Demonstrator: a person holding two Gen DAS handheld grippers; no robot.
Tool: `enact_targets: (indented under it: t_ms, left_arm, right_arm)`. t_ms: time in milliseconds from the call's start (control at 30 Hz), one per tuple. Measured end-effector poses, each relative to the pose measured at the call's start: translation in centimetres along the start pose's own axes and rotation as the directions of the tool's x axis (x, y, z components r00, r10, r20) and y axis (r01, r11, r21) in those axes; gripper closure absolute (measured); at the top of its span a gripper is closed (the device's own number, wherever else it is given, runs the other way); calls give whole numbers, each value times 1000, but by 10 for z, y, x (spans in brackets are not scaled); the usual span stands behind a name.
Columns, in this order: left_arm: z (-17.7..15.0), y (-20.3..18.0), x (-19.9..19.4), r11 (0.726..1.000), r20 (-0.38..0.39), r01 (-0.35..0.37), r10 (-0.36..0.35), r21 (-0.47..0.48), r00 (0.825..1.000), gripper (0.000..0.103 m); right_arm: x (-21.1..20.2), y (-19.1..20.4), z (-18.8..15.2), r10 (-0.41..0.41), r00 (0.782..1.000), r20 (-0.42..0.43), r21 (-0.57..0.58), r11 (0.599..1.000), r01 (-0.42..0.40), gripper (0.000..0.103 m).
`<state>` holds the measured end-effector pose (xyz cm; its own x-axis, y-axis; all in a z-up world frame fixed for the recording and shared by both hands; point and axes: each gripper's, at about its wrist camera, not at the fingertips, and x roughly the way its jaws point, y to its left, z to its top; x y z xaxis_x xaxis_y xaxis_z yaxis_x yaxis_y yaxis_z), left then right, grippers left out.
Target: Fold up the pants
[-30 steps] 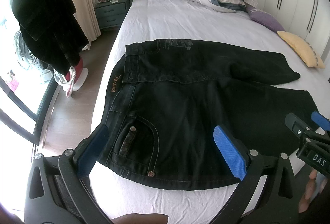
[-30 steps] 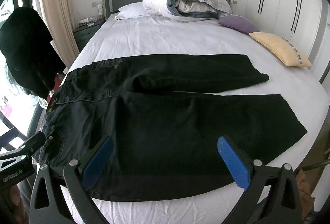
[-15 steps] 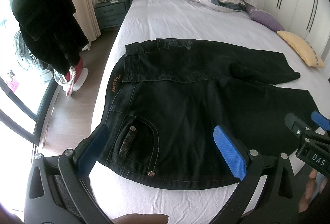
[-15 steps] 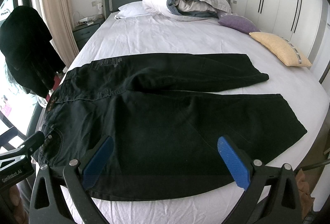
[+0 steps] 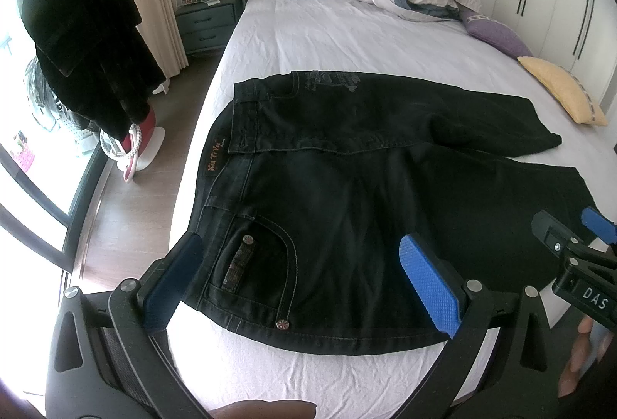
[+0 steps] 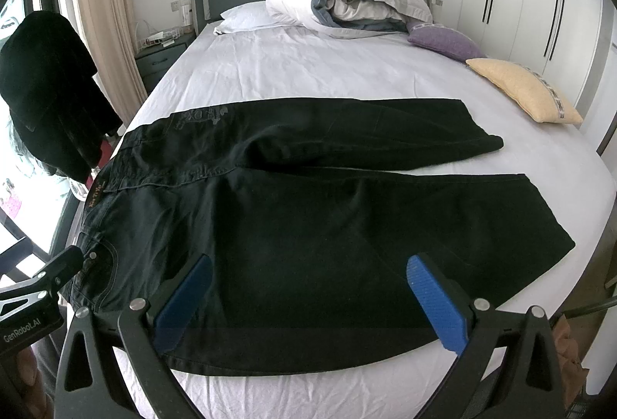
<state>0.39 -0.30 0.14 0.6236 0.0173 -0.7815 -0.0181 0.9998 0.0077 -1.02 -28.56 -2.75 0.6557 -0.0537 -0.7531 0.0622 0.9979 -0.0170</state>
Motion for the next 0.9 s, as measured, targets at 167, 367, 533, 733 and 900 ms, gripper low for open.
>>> enact_targets:
  t_ms: [167, 367, 533, 733, 900]
  left_arm:
    - [1, -1, 1, 1000, 0, 0, 0, 0, 1000, 0]
    - [3, -2, 1, 1000, -1, 0, 0, 0, 1000, 0]
    - [4, -2, 2, 1000, -1, 0, 0, 1, 1000, 0]
    - [6, -3, 3, 1000, -1, 0, 0, 0, 1000, 0]
    - [4, -6, 5, 1000, -4, 0, 0, -1, 1000, 0]
  right_arm:
    - [0, 0, 0, 0, 1000, -1, 0, 1000, 0, 0]
    - [0, 0, 0, 0, 1000, -2, 0, 1000, 0, 0]
    - [1, 0, 0, 0, 1000, -3, 0, 1000, 0, 0]
    - [1, 1, 0, 1, 1000, -3, -1, 1000, -1, 0]
    - [1, 0, -1, 3, 1000, -6, 1, 1000, -3, 0]
